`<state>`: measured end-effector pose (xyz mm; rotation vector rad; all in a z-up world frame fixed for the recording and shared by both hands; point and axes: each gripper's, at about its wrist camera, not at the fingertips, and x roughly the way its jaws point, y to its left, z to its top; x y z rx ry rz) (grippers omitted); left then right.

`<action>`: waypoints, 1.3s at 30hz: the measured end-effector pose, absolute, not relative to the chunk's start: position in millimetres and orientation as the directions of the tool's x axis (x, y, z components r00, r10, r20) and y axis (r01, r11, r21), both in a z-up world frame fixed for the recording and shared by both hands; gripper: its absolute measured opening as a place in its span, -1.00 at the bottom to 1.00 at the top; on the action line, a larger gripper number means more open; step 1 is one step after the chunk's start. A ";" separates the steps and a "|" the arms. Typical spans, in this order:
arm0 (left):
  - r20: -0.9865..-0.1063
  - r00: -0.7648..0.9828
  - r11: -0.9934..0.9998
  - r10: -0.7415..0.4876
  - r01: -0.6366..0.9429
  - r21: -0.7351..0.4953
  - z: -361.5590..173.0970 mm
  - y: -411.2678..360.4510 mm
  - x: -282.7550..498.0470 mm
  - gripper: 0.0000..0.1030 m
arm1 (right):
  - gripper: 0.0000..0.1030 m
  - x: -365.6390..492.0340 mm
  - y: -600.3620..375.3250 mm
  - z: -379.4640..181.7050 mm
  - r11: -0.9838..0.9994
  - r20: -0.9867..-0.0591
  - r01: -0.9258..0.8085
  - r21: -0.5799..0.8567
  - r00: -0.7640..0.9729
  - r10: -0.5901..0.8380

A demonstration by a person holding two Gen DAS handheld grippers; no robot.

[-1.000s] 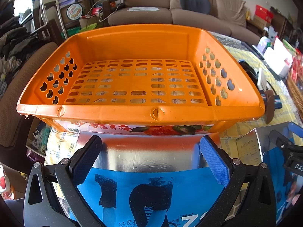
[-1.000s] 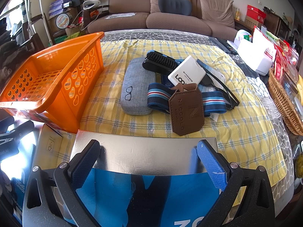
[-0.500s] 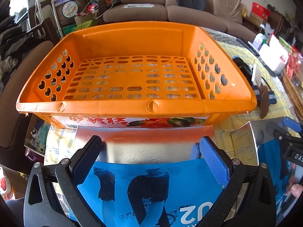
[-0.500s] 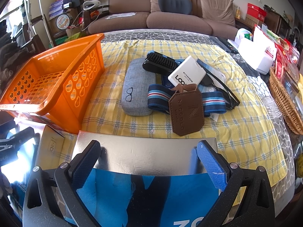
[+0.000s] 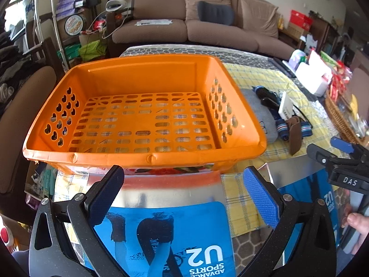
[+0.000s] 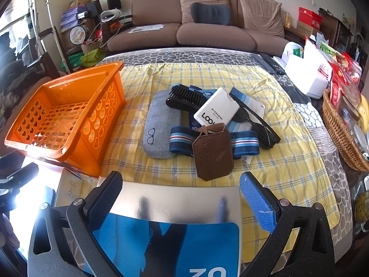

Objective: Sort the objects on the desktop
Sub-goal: 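Move the right tool toward the pile of items on the bedspread, then grasp the white LOOK spray card with the right gripper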

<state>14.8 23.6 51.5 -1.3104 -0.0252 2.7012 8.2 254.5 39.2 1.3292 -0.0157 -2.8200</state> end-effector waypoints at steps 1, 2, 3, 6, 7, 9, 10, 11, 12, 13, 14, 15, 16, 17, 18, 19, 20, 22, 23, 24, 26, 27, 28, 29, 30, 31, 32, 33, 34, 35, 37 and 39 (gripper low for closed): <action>-0.776 -0.616 -0.989 0.138 -0.129 -0.073 56.3 27.7 13.5 1.00 | 1.00 8.1 255.3 40.7 -1.000 -0.770 0.020 0.014 -0.638 -0.024; -0.770 -0.621 -0.988 0.144 -0.139 -0.072 61.3 31.1 12.4 1.00 | 1.00 7.9 255.9 42.4 -1.000 -0.769 0.022 0.008 -0.639 -0.021; -0.764 -0.627 -0.986 0.151 -0.149 -0.073 66.2 34.3 11.0 1.00 | 1.00 7.4 256.6 43.7 -1.000 -0.767 0.026 0.001 -0.641 -0.017; -0.754 -0.633 -0.981 0.178 -0.175 -0.084 77.4 44.7 4.5 1.00 | 1.00 5.1 261.4 48.1 -0.999 -0.765 0.036 -0.015 -0.643 -0.012; -0.752 -0.632 -0.978 0.189 -0.188 -0.087 80.3 49.2 2.1 1.00 | 1.00 3.9 264.4 49.7 -0.999 -0.764 0.038 -0.015 -0.645 -0.013; -0.753 -0.628 -0.973 0.199 -0.216 -0.077 84.0 60.1 -4.0 1.00 | 1.00 0.6 274.2 54.0 -0.999 -0.762 0.036 -0.001 -0.648 -0.022; -0.754 -0.626 -0.971 0.199 -0.230 -0.066 85.3 66.4 -7.4 1.00 | 1.00 -1.0 280.1 56.4 -0.999 -0.759 0.033 0.014 -0.650 -0.032; -0.754 -0.625 -0.968 0.201 -0.245 -0.055 86.6 72.6 -10.3 1.00 | 1.00 -3.0 287.0 59.1 -0.999 -0.757 0.029 0.033 -0.652 -0.044; -0.756 -0.623 -0.964 0.203 -0.261 -0.044 87.8 79.5 -14.0 1.00 | 1.00 -5.9 294.6 61.7 -0.998 -0.756 0.027 0.052 -0.652 -0.057; -0.756 -0.621 -0.960 0.208 -0.276 -0.037 88.6 85.6 -16.8 1.00 | 0.99 -9.1 301.9 64.3 -0.997 -0.757 0.025 0.069 -0.650 -0.069; -0.755 -0.620 -0.957 0.214 -0.289 -0.033 89.6 92.5 -20.4 1.00 | 0.97 -12.3 308.9 66.6 -0.997 -0.757 0.022 0.080 -0.649 -0.075; -0.757 -0.616 -0.953 0.220 -0.300 -0.032 90.8 99.2 -24.8 1.00 | 0.97 -14.5 314.9 69.2 -0.996 -0.757 0.017 0.088 -0.649 -0.078; -0.759 -0.610 -0.949 0.228 -0.312 -0.034 91.3 106.1 -29.4 1.00 | 0.96 -17.5 320.9 71.2 -0.996 -0.758 0.011 0.094 -0.647 -0.079; -0.763 -0.602 -0.946 0.235 -0.323 -0.037 91.5 112.3 -34.6 1.00 | 0.96 -21.3 327.1 72.4 -0.995 -0.761 0.006 0.103 -0.643 -0.083; -0.767 -0.594 -0.942 0.243 -0.333 -0.040 91.7 119.6 -40.7 1.00 | 0.95 -25.4 333.0 73.1 -0.993 -0.765 0.000 0.116 -0.638 -0.089; -0.769 -0.588 -0.938 0.250 -0.344 -0.043 90.9 126.5 -46.6 1.00 | 0.93 -29.2 338.9 72.9 -0.991 -0.768 -0.005 0.136 -0.633 -0.102; -0.772 -0.581 -0.934 0.256 -0.356 -0.042 90.1 133.7 -52.4 1.00 | 0.89 -33.8 344.7 72.1 -0.987 -0.770 -0.010 0.162 -0.626 -0.120; -0.779 -0.569 -0.925 0.264 -0.378 -0.038 87.6 147.6 -64.4 1.00 | 0.80 -43.5 356.1 68.6 -0.977 -0.776 -0.024 0.213 -0.612 -0.154; -0.784 -0.559 -0.920 0.271 -0.390 -0.040 84.8 154.0 -70.3 0.99 | 0.74 -48.4 360.9 66.0 -0.971 -0.778 -0.031 0.237 -0.605 -0.171; -0.790 -0.547 -0.914 0.277 -0.403 -0.042 81.4 161.4 -76.7 0.96 | 0.69 -53.7 365.7 62.9 -0.965 -0.779 -0.037 0.260 -0.599 -0.187; -0.801 -0.530 -0.907 0.279 -0.420 -0.039 73.2 175.3 -88.0 0.77 | 0.65 -64.1 372.8 55.8 -0.955 -0.783 -0.050 0.292 -0.585 -0.209; -0.807 -0.521 -0.903 0.279 -0.429 -0.035 68.8 181.6 -93.7 0.75 | 0.64 -69.4 376.3 52.4 -0.949 -0.784 -0.056 0.309 -0.580 -0.221; -0.813 -0.511 -0.898 0.280 -0.439 -0.033 64.0 187.9 -98.9 0.75 | 0.64 -74.8 380.6 49.0 -0.943 -0.783 -0.063 0.327 -0.576 -0.233; -0.818 -0.501 -0.892 0.284 -0.450 -0.035 59.1 193.9 -102.9 0.74 | 0.64 -80.0 384.6 45.4 -0.935 -0.782 -0.074 0.347 -0.573 -0.245; -0.824 -0.489 -0.888 0.285 -0.459 -0.035 53.9 199.3 -107.3 0.72 | 0.64 -85.3 388.9 41.4 -0.924 -0.780 -0.087 0.372 -0.569 -0.260; -0.827 -0.484 -0.884 0.285 -0.467 -0.032 50.2 205.5 -110.2 0.66 | 0.64 -90.1 393.4 37.2 -0.911 -0.776 -0.101 0.399 -0.567 -0.277; -0.832 -0.477 -0.880 0.282 -0.474 -0.027 45.8 210.2 -113.3 0.60 | 0.64 -95.4 398.6 32.8 -0.896 -0.772 -0.117 0.429 -0.563 -0.296; -0.834 -0.477 -0.877 0.279 -0.481 -0.018 41.7 215.4 -115.9 0.60 | 0.64 -101.1 403.3 28.2 -0.881 -0.770 -0.134 0.454 -0.557 -0.312; -0.833 -0.479 -0.873 0.276 -0.487 -0.009 38.7 219.2 -117.8 0.60 | 0.64 -106.2 406.4 23.8 -0.866 -0.766 -0.146 0.479 -0.551 -0.331; -0.833 -0.481 -0.870 0.274 -0.493 -0.001 36.2 222.4 -119.1 0.60 | 0.64 -111.5 408.2 19.8 -0.854 -0.765 -0.154 0.496 -0.543 -0.347; -0.833 -0.482 -0.862 0.272 -0.507 0.012 32.4 228.0 -121.3 0.60 | 0.64 -122.1 409.3 13.0 -0.840 -0.768 -0.168 0.516 -0.524 -0.367; -0.835 -0.477 -0.858 0.274 -0.514 0.012 29.0 230.8 -123.3 0.60 | 0.64 -132.0 408.9 8.0 -0.830 -0.771 -0.182 0.527 -0.515 -0.376</action>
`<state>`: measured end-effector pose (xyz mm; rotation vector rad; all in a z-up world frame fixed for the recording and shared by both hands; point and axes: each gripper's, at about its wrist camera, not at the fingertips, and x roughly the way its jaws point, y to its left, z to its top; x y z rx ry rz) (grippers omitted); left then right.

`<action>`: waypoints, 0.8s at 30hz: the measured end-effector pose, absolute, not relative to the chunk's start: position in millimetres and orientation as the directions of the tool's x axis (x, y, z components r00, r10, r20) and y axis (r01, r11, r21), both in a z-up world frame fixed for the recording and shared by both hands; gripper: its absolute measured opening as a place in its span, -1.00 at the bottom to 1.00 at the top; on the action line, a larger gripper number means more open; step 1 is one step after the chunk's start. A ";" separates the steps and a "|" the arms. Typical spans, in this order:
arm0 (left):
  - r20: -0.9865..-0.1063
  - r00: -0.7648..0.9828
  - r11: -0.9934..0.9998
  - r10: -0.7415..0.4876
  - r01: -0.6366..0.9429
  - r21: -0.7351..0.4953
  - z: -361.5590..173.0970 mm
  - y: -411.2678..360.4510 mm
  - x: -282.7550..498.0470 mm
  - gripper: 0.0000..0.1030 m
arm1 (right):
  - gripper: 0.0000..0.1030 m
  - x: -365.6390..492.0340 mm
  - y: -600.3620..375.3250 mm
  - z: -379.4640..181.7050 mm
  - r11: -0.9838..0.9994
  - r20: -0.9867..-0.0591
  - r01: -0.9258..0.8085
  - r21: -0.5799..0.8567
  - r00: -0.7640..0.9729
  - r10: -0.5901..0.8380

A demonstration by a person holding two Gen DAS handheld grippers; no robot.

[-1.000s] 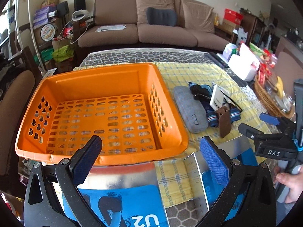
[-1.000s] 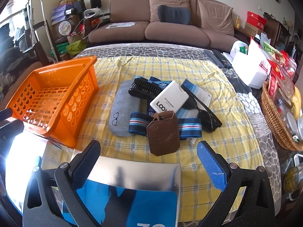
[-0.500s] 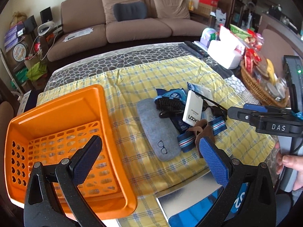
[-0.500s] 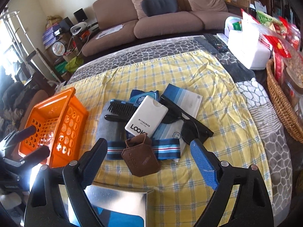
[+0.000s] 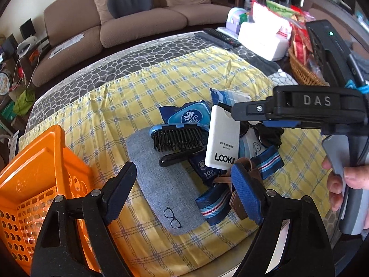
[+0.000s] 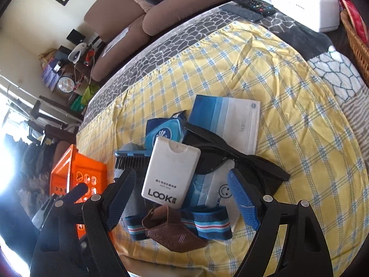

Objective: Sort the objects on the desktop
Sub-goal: 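Grasp the white LOOK spray card with the right gripper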

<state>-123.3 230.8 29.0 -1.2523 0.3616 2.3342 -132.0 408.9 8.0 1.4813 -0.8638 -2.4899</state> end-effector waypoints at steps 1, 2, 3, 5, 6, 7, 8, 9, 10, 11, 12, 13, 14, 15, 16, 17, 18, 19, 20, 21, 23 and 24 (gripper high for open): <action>-0.836 -0.473 -0.857 0.278 -0.516 0.006 28.1 231.4 -124.7 0.60 | 0.65 -136.1 407.5 6.5 -0.826 -0.770 -0.187 0.532 -0.512 -0.380; -0.835 -0.470 -0.856 0.286 -0.517 -0.003 27.3 230.8 -125.0 0.60 | 0.65 -140.1 405.9 4.8 -0.822 -0.770 -0.192 0.537 -0.509 -0.385; -0.835 -0.467 -0.856 0.290 -0.518 -0.007 26.6 230.5 -125.7 0.60 | 0.65 -143.8 403.4 3.3 -0.816 -0.770 -0.194 0.544 -0.503 -0.393; -0.836 -0.465 -0.853 0.292 -0.521 -0.008 25.8 230.8 -127.0 0.60 | 0.65 -149.9 398.7 -1.1 -0.811 -0.778 -0.210 0.546 -0.485 -0.398; -0.838 -0.462 -0.852 0.292 -0.523 -0.009 25.0 230.4 -127.6 0.60 | 0.65 -151.7 396.6 -4.0 -0.810 -0.786 -0.223 0.542 -0.475 -0.395; -0.838 -0.460 -0.852 0.296 -0.524 -0.013 24.9 230.4 -128.6 0.60 | 0.65 -153.1 395.7 -7.2 -0.805 -0.790 -0.237 0.543 -0.470 -0.395; -0.837 -0.457 -0.851 0.301 -0.525 -0.020 25.3 229.9 -128.9 0.60 | 0.65 -154.1 395.3 -10.0 -0.800 -0.792 -0.251 0.545 -0.466 -0.393; -0.836 -0.456 -0.850 0.306 -0.526 -0.025 26.0 229.3 -128.8 0.60 | 0.65 -155.1 395.2 -12.5 -0.795 -0.795 -0.264 0.546 -0.463 -0.392; -0.835 -0.455 -0.849 0.310 -0.528 -0.027 26.7 229.2 -129.0 0.60 | 0.65 -156.0 395.2 -14.5 -0.791 -0.798 -0.276 0.545 -0.459 -0.389; -0.836 -0.453 -0.849 0.310 -0.527 -0.029 27.1 228.8 -129.0 0.60 | 0.67 -156.4 395.0 -15.8 -0.790 -0.801 -0.285 0.543 -0.458 -0.385; -0.836 -0.450 -0.849 0.313 -0.528 -0.034 27.5 228.3 -128.6 0.60 | 0.67 -157.4 394.4 -16.1 -0.790 -0.804 -0.291 0.540 -0.457 -0.381; -0.836 -0.447 -0.847 0.318 -0.530 -0.038 28.0 228.3 -128.2 0.60 | 0.67 -158.4 393.2 -15.5 -0.792 -0.807 -0.294 0.534 -0.455 -0.375; -0.836 -0.446 -0.846 0.320 -0.532 -0.039 28.2 228.4 -127.4 0.60 | 0.67 -159.7 391.8 -15.0 -0.796 -0.812 -0.297 0.527 -0.452 -0.369; -0.836 -0.447 -0.845 0.319 -0.534 -0.036 28.1 228.5 -126.9 0.60 | 0.67 -160.9 390.4 -14.6 -0.800 -0.818 -0.301 0.519 -0.448 -0.362; -0.837 -0.447 -0.845 0.316 -0.534 -0.034 27.7 228.7 -126.5 0.60 | 0.66 -162.6 388.2 -14.5 -0.807 -0.826 -0.304 0.506 -0.441 -0.352; -0.838 -0.444 -0.845 0.317 -0.534 -0.037 26.9 228.6 -126.5 0.60 | 0.64 -163.8 386.1 -14.6 -0.816 -0.836 -0.308 0.489 -0.434 -0.337; -0.839 -0.440 -0.845 0.320 -0.533 -0.043 26.1 228.0 -126.5 0.60 | 0.59 -165.0 383.9 -15.1 -0.824 -0.843 -0.310 0.475 -0.428 -0.325; -0.840 -0.437 -0.846 0.322 -0.531 -0.048 25.5 227.6 -126.6 0.60 | 0.39 -165.4 382.1 -15.7 -0.829 -0.847 -0.309 0.467 -0.424 -0.319; -0.841 -0.434 -0.847 0.323 -0.529 -0.052 25.1 226.8 -126.3 0.60 | 0.20 -166.1 380.0 -16.7 -0.835 -0.853 -0.308 0.456 -0.419 -0.312; -0.841 -0.431 -0.847 0.326 -0.529 -0.056 24.6 226.3 -126.2 0.60 | 0.18 -166.2 378.7 -17.0 -0.842 -0.858 -0.308 0.444 -0.417 -0.300; -0.843 -0.427 -0.845 0.327 -0.532 -0.059 23.9 226.6 -125.7 0.60 | 0.16 -165.4 378.7 -17.1 -0.847 -0.856 -0.299 0.441 -0.425 -0.295; -0.844 -0.425 -0.844 0.329 -0.534 -0.060 23.5 226.8 -125.4 0.60 | 0.15 -164.6 379.4 -16.9 -0.843 -0.851 -0.296 0.448 -0.431 -0.301</action>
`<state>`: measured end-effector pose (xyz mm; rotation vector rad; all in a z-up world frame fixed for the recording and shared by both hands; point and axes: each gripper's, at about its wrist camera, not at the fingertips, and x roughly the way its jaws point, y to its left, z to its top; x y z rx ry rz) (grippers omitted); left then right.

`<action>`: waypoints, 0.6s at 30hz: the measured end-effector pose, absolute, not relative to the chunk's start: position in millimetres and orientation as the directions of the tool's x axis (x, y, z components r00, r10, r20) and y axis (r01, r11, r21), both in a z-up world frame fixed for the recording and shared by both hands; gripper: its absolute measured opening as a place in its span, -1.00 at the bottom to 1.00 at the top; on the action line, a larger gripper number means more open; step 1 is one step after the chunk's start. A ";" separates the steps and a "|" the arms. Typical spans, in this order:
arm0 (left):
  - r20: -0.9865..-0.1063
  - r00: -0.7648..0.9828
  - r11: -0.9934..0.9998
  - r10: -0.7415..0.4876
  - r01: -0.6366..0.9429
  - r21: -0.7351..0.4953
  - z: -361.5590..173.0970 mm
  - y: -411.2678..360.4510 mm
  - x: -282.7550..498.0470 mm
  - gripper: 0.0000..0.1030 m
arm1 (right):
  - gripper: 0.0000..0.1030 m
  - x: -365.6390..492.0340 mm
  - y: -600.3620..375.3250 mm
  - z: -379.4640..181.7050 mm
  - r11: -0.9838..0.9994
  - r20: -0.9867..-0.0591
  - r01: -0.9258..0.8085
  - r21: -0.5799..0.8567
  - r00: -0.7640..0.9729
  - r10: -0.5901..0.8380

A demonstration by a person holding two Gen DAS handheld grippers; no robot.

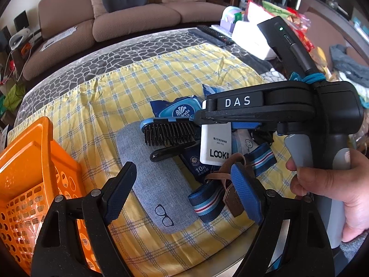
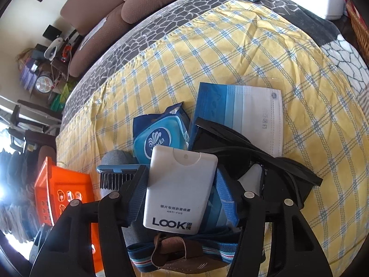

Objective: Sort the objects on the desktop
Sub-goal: 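Grasp the white LOOK spray card with the right gripper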

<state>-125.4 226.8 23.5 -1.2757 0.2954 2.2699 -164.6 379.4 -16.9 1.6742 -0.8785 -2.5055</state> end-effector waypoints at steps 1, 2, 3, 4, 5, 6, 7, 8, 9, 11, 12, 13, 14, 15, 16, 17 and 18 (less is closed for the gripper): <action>-0.845 -0.422 -0.843 0.330 -0.534 -0.063 23.2 227.3 -125.6 0.60 | 0.15 -163.0 381.1 -16.3 -0.838 -0.844 -0.296 0.458 -0.441 -0.305; -0.845 -0.417 -0.843 0.333 -0.533 -0.070 22.9 227.7 -125.8 0.60 | 0.13 -161.8 382.9 -15.2 -0.830 -0.835 -0.298 0.471 -0.455 -0.310; -0.847 -0.411 -0.843 0.338 -0.532 -0.078 22.6 228.1 -126.5 0.60 | 0.13 -160.0 384.4 -14.0 -0.823 -0.825 -0.297 0.484 -0.468 -0.317; -0.847 -0.407 -0.844 0.341 -0.530 -0.085 22.6 228.6 -127.1 0.60 | 0.13 -158.4 385.6 -13.1 -0.819 -0.819 -0.295 0.492 -0.475 -0.320; -0.847 -0.403 -0.843 0.347 -0.530 -0.093 22.6 229.2 -127.9 0.60 | 0.12 -156.7 386.9 -12.4 -0.815 -0.813 -0.293 0.500 -0.482 -0.325; -0.847 -0.400 -0.843 0.350 -0.529 -0.098 22.5 229.8 -128.8 0.60 | 0.12 -154.8 388.0 -11.2 -0.809 -0.804 -0.288 0.512 -0.492 -0.334; -0.847 -0.399 -0.843 0.350 -0.529 -0.099 22.4 230.9 -129.7 0.60 | 0.12 -152.5 389.1 -9.8 -0.804 -0.797 -0.285 0.522 -0.499 -0.341; -0.848 -0.398 -0.841 0.349 -0.532 -0.097 22.1 232.8 -130.3 0.60 | 0.11 -150.2 390.4 -8.3 -0.797 -0.789 -0.282 0.533 -0.505 -0.349; -0.850 -0.399 -0.841 0.344 -0.534 -0.089 21.6 234.9 -131.2 0.60 | 0.11 -148.5 391.5 -6.6 -0.790 -0.779 -0.276 0.547 -0.513 -0.360; -0.852 -0.404 -0.839 0.332 -0.540 -0.071 20.6 240.1 -132.9 0.60 | 0.11 -144.6 392.5 -1.9 -0.781 -0.762 -0.262 0.567 -0.525 -0.378; -0.854 -0.401 -0.838 0.332 -0.540 -0.073 19.4 241.9 -134.7 0.58 | 0.10 -143.2 392.2 0.8 -0.781 -0.758 -0.254 0.570 -0.528 -0.382; -0.855 -0.392 -0.837 0.340 -0.541 -0.085 18.4 243.3 -136.8 0.49 | 0.10 -141.9 391.9 3.6 -0.780 -0.752 -0.244 0.576 -0.532 -0.389; -0.855 -0.379 -0.833 0.354 -0.543 -0.104 16.9 244.4 -138.6 0.30 | 0.10 -141.2 391.5 6.3 -0.779 -0.747 -0.235 0.581 -0.535 -0.396; -0.858 -0.367 -0.830 0.361 -0.545 -0.116 14.8 245.9 -140.6 0.20 | 0.09 -140.0 391.0 9.0 -0.778 -0.741 -0.225 0.587 -0.536 -0.404; -0.863 -0.357 -0.832 0.357 -0.541 -0.120 12.4 247.2 -142.7 0.04 | 0.09 -138.9 390.8 11.7 -0.776 -0.735 -0.217 0.593 -0.538 -0.412; -0.868 -0.349 -0.834 0.353 -0.538 -0.123 10.3 248.7 -144.4 -0.07 | 0.09 -137.8 390.3 14.2 -0.775 -0.731 -0.208 0.597 -0.540 -0.418; -0.870 -0.342 -0.833 0.355 -0.538 -0.128 8.8 249.5 -145.0 -0.11 | 0.09 -136.6 390.1 16.8 -0.774 -0.726 -0.199 0.601 -0.540 -0.425</action>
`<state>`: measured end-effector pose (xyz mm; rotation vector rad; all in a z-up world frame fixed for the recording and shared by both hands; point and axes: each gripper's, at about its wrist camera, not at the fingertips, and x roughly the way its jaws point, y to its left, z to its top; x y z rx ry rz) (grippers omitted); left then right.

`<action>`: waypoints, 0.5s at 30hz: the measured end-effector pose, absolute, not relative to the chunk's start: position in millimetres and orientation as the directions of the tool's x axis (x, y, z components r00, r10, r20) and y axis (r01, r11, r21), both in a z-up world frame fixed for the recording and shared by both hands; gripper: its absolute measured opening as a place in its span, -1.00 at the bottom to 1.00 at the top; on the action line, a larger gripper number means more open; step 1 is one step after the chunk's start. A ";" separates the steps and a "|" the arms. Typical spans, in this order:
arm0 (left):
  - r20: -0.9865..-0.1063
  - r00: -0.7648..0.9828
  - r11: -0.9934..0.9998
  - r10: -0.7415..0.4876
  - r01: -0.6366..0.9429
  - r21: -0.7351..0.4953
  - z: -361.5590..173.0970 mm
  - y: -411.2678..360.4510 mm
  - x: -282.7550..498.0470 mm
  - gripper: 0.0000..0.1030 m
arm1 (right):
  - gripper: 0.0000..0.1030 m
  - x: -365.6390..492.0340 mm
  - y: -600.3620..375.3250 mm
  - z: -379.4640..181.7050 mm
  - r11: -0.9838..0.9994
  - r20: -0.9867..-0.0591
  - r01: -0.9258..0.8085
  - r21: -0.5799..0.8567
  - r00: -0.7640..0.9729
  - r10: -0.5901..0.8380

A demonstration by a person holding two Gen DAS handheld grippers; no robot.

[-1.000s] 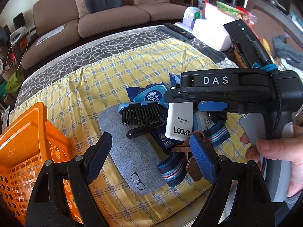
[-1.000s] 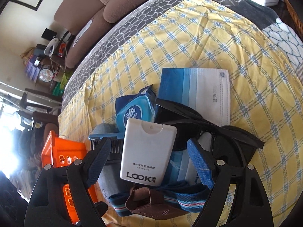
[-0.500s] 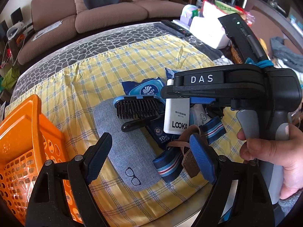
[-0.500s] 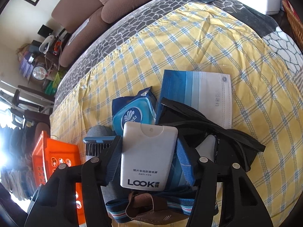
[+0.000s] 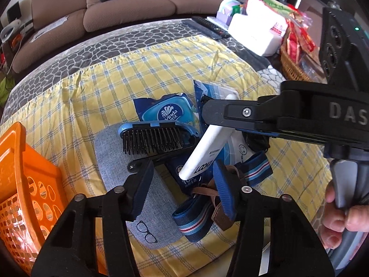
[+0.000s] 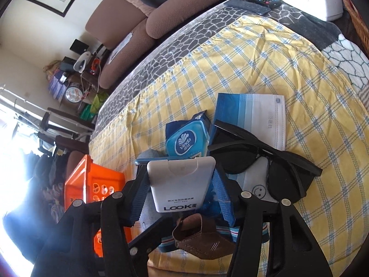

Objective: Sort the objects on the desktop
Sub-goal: 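Grasp the white LOOK spray card with the right gripper, then carry the white card into the orange basket and open the right gripper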

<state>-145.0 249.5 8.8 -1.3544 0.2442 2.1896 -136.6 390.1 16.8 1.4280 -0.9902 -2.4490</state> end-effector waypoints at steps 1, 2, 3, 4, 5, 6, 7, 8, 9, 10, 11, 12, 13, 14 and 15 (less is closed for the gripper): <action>-0.868 -0.333 -0.829 0.368 -0.540 -0.144 8.0 249.4 -145.3 -0.17 | 0.08 -135.8 389.9 19.2 -0.773 -0.722 -0.192 0.605 -0.541 -0.431; -0.865 -0.323 -0.825 0.383 -0.540 -0.164 8.1 249.0 -145.4 -0.26 | 0.08 -134.7 390.0 21.5 -0.769 -0.717 -0.186 0.611 -0.542 -0.439; -0.861 -0.317 -0.823 0.397 -0.538 -0.182 8.8 247.7 -145.1 -0.31 | 0.07 -133.5 390.0 23.7 -0.765 -0.711 -0.179 0.619 -0.542 -0.449; -0.858 -0.315 -0.824 0.406 -0.532 -0.195 10.1 246.3 -145.3 -0.35 | 0.07 -132.5 389.7 25.9 -0.761 -0.706 -0.173 0.625 -0.542 -0.457; -0.852 -0.310 -0.821 0.422 -0.529 -0.214 12.4 244.7 -145.7 -0.36 | 0.07 -131.7 388.9 28.8 -0.760 -0.702 -0.166 0.628 -0.542 -0.462; -0.846 -0.309 -0.817 0.435 -0.530 -0.227 15.3 243.1 -145.6 -0.38 | 0.07 -131.2 387.3 32.2 -0.764 -0.702 -0.159 0.625 -0.542 -0.462; -0.840 -0.312 -0.815 0.443 -0.532 -0.232 18.9 242.0 -144.8 -0.39 | 0.07 -130.4 386.2 35.8 -0.767 -0.701 -0.152 0.623 -0.543 -0.462; -0.836 -0.310 -0.809 0.452 -0.537 -0.238 22.8 241.2 -144.4 -0.43 | 0.07 -129.5 385.2 39.1 -0.767 -0.698 -0.145 0.625 -0.545 -0.465; -0.833 -0.308 -0.804 0.460 -0.543 -0.243 26.1 239.8 -142.6 -0.46 | 0.06 -128.6 384.0 42.9 -0.768 -0.695 -0.140 0.625 -0.547 -0.466; -0.830 -0.305 -0.800 0.467 -0.546 -0.249 31.0 239.1 -142.0 -0.50 | 0.06 -127.4 383.1 47.3 -0.772 -0.695 -0.137 0.621 -0.551 -0.462; -0.826 -0.304 -0.795 0.475 -0.550 -0.255 35.2 237.0 -139.6 -0.52 | 0.06 -126.4 382.4 51.6 -0.774 -0.692 -0.131 0.620 -0.556 -0.460; -0.821 -0.305 -0.792 0.483 -0.553 -0.260 40.2 234.6 -137.5 -0.53 | 0.06 -125.7 381.9 55.4 -0.774 -0.689 -0.127 0.621 -0.558 -0.462; -0.815 -0.306 -0.788 0.492 -0.554 -0.268 45.8 231.6 -135.3 -0.54 | 0.06 -124.8 380.6 59.8 -0.774 -0.687 -0.123 0.621 -0.560 -0.462; -0.809 -0.307 -0.784 0.502 -0.556 -0.276 51.5 228.4 -133.1 -0.55 | 0.06 -123.8 379.0 64.6 -0.773 -0.684 -0.117 0.623 -0.562 -0.466; -0.803 -0.310 -0.781 0.509 -0.558 -0.280 57.4 224.3 -130.6 -0.55 | 0.06 -122.2 376.8 69.6 -0.772 -0.679 -0.110 0.626 -0.564 -0.469</action>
